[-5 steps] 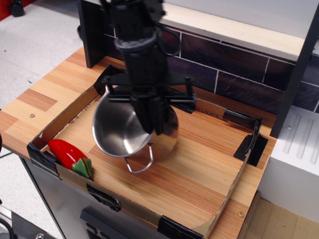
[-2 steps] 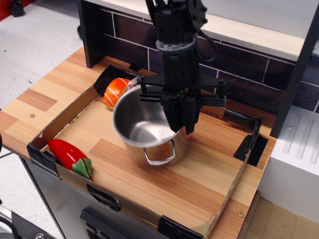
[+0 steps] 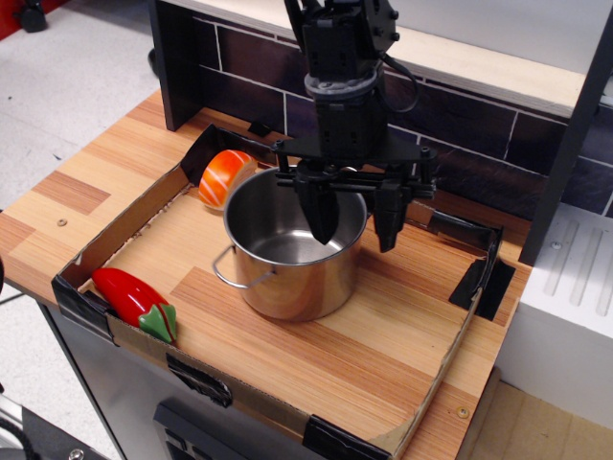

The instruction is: Upright metal pot

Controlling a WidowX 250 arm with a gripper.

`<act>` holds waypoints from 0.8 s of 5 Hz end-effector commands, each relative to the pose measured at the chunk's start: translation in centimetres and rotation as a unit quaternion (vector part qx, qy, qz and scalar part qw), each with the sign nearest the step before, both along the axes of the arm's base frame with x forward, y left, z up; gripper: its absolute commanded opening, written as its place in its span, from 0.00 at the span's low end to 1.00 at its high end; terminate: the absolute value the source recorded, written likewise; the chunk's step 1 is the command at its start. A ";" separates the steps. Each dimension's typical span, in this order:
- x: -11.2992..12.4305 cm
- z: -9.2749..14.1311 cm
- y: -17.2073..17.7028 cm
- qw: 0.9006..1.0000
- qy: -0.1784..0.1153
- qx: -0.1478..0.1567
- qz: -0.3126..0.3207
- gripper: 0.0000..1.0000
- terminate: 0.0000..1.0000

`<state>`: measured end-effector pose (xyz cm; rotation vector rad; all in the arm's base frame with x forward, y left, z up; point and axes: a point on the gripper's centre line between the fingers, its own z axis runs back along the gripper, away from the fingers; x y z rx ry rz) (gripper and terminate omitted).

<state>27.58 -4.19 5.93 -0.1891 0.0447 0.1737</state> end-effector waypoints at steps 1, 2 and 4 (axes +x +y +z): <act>1.0 4.4 0.6 0.995 -0.097 -0.012 -0.002 1.00 0.00; 0.8 8.2 1.0 0.989 -0.143 -0.043 0.014 1.00 0.00; 0.7 12.5 1.9 0.984 -0.171 -0.048 0.026 1.00 0.00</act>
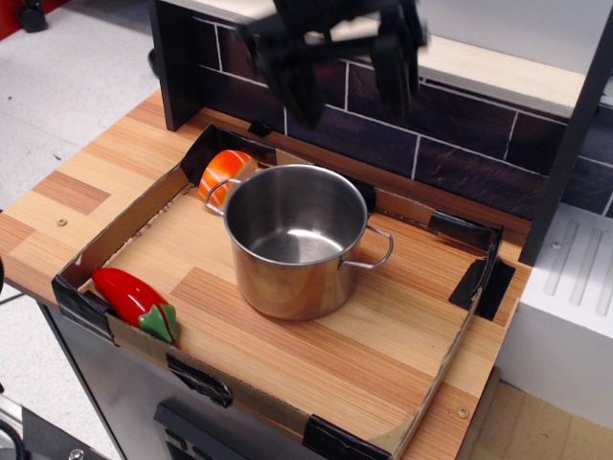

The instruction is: Upright metal pot

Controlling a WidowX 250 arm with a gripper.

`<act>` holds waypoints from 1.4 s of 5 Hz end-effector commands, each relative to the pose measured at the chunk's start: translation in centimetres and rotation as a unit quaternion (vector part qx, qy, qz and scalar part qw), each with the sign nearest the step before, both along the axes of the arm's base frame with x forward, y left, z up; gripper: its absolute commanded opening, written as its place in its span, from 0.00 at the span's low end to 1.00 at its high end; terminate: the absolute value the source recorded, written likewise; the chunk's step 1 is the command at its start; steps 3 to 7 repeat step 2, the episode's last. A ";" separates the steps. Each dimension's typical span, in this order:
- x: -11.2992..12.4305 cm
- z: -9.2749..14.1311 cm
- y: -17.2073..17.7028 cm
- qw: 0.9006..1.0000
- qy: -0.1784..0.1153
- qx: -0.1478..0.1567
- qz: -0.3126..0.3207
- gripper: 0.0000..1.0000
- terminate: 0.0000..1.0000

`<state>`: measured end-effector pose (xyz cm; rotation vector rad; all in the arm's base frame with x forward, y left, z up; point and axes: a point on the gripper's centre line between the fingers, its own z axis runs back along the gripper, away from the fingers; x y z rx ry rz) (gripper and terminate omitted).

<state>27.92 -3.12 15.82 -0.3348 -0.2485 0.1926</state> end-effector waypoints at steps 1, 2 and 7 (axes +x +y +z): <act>0.4 2.6 0.8 1.000 -0.022 0.012 0.003 1.00 0.00; 0.4 2.6 0.8 1.000 -0.022 0.012 0.003 1.00 1.00; 0.4 2.6 0.8 1.000 -0.022 0.012 0.003 1.00 1.00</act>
